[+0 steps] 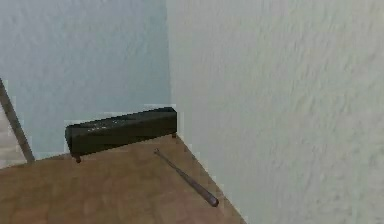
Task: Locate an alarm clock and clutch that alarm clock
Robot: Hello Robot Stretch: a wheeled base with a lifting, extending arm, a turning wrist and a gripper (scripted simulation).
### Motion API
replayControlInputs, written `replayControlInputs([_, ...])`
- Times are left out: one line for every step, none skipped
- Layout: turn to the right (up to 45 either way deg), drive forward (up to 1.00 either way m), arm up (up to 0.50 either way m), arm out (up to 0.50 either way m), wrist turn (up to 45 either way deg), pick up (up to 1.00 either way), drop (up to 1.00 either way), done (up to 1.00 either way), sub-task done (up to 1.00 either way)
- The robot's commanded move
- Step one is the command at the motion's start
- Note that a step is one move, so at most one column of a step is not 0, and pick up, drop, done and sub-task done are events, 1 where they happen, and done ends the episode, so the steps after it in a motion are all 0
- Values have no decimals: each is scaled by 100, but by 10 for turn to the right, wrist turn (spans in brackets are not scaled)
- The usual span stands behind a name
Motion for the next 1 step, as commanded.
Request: replayControlInputs([-450,0,0,0,0,0,0,0,0])
